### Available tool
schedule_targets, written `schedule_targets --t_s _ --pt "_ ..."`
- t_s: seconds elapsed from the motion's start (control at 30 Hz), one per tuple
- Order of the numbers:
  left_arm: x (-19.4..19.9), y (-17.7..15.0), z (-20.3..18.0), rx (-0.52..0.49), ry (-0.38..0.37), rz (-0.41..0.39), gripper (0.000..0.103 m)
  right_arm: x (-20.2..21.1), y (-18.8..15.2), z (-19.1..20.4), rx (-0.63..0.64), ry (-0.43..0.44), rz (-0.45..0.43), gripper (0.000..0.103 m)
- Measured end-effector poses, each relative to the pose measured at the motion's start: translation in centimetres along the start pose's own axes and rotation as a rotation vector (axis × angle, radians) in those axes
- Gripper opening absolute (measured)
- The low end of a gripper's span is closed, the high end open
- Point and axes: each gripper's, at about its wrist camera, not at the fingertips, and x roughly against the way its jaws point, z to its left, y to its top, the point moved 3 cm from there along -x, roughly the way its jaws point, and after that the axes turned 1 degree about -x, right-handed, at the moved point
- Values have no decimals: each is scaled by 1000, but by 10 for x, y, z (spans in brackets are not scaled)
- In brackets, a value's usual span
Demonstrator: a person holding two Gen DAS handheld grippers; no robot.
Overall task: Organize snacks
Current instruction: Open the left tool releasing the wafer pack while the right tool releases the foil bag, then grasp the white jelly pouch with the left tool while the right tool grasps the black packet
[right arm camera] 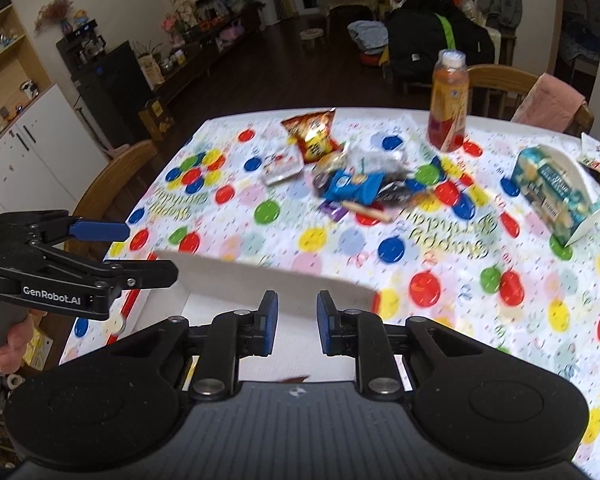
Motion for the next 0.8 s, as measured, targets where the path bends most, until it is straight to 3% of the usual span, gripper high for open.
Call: schedule_targets --t_s 0.07,0.13,0.17,0.33,0.6,0.8 --pt "-3 7 0 -1 9 -8 96 0 8 -8 -10 1 -9 30" --pt "-6 14 0 -1 16 -18 98 1 15 -17 -25 6 -19 59" --pt "-8 18 0 -4 21 -23 98 0 19 -21 -33 7 -22 64" --pt "-23 35 0 -8 44 -39 102 -9 36 -41 -47 12 -26 72" --pt "-55 65 14 35 110 -47 102 -31 72 -74 -54 28 -11 72" --pt "-81 95 34 59 177 -57 102 -48 107 -95 -19 -34 -22 72"
